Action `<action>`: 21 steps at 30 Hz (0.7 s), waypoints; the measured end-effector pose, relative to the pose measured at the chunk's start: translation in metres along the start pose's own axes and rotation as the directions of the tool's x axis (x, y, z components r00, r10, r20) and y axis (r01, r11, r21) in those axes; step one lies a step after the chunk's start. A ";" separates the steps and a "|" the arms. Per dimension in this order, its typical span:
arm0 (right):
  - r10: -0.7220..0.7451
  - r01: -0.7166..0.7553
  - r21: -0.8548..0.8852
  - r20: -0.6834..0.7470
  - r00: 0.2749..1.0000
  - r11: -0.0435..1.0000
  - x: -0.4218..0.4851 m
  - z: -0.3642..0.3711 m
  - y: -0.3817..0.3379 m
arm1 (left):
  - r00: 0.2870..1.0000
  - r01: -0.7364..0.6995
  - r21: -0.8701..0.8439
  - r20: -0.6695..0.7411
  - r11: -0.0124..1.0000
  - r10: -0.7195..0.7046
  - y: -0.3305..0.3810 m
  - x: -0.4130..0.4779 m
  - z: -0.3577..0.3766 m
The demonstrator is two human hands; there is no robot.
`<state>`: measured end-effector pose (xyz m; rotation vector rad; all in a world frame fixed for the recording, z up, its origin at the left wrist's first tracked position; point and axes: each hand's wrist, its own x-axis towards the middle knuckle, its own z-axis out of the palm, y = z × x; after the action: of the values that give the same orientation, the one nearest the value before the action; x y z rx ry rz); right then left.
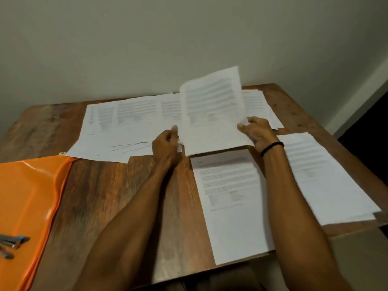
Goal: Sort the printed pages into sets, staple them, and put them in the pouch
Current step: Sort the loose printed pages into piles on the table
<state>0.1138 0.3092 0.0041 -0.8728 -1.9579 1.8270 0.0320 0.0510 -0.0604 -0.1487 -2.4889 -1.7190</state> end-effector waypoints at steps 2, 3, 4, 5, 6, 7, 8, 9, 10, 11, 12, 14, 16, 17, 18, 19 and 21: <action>0.068 -0.053 -0.116 0.133 0.989 0.992 -0.025 -0.025 0.008 | 0.952 0.307 -0.433 0.137 0.848 -0.274 0.018 -0.013 -0.008; 0.106 -0.071 -0.174 0.200 0.974 0.982 -0.037 -0.035 0.012 | 0.918 0.395 -0.524 0.226 0.754 -0.325 0.024 -0.021 -0.012; 0.147 -0.088 -0.233 0.250 0.957 0.969 -0.049 -0.043 0.015 | 0.895 0.444 -0.535 0.290 0.719 -0.338 0.030 -0.030 -0.015; 0.185 -0.099 -0.304 0.268 0.946 0.948 -0.061 -0.050 0.017 | 0.884 0.465 -0.512 0.320 0.722 -0.342 0.033 -0.040 -0.018; 0.213 -0.101 -0.380 0.265 0.940 0.919 -0.072 -0.055 0.018 | 0.882 0.462 -0.475 0.337 0.749 -0.330 0.035 -0.051 -0.020; 0.226 -0.092 -0.450 0.255 0.940 0.888 -0.083 -0.060 0.019 | 0.897 0.418 -0.399 0.322 0.816 -0.302 0.036 -0.063 -0.022; 0.214 -0.058 -0.517 0.247 0.945 0.854 -0.092 -0.065 0.021 | 0.917 0.355 -0.322 0.301 0.878 -0.261 0.038 -0.076 -0.023; 0.193 -0.020 -0.583 0.235 0.953 0.812 -0.100 -0.069 0.023 | 0.931 0.296 -0.255 0.292 0.920 -0.218 0.036 -0.088 -0.021; 0.177 -0.002 -0.632 0.213 0.961 0.775 -0.106 -0.074 0.027 | 0.931 0.257 -0.220 0.316 0.941 -0.180 0.037 -0.102 -0.019; 0.166 -0.005 -0.650 0.187 0.968 0.760 -0.114 -0.078 0.030 | 0.922 0.224 -0.191 0.360 0.956 -0.144 0.036 -0.115 -0.016; 0.161 -0.017 -0.645 0.164 0.973 0.764 -0.120 -0.080 0.034 | 0.910 0.200 -0.171 0.396 0.965 -0.119 0.035 -0.127 -0.011; 0.131 -0.044 -0.645 0.087 0.988 0.763 -0.126 -0.080 0.046 | 0.908 0.151 -0.094 0.407 0.984 -0.101 0.031 -0.143 0.000; 0.065 -0.052 -0.720 -0.008 0.998 0.692 -0.128 -0.074 0.056 | 0.921 0.124 -0.010 0.374 0.992 -0.111 0.028 -0.152 0.008; 0.032 -0.055 -0.738 -0.045 0.998 0.673 -0.130 -0.067 0.059 | 0.928 0.117 0.025 0.353 0.993 -0.118 0.028 -0.156 0.010; 0.011 -0.056 -0.738 -0.067 0.998 0.672 -0.132 -0.061 0.063 | 0.935 0.105 0.044 0.335 0.994 -0.113 0.028 -0.159 0.012; -0.010 -0.056 -0.732 -0.086 0.996 0.679 -0.136 -0.055 0.067 | 0.942 0.087 0.048 0.322 0.995 -0.098 0.028 -0.161 0.013; -0.103 -0.050 -0.765 -0.150 0.983 0.643 -0.144 -0.045 0.073 | 0.950 0.050 0.060 0.306 0.997 -0.066 0.032 -0.163 0.015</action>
<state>0.2667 0.2532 -0.0371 -1.1661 -2.6165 0.7664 0.1975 0.0740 -0.0599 -0.3703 -2.7794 -1.7721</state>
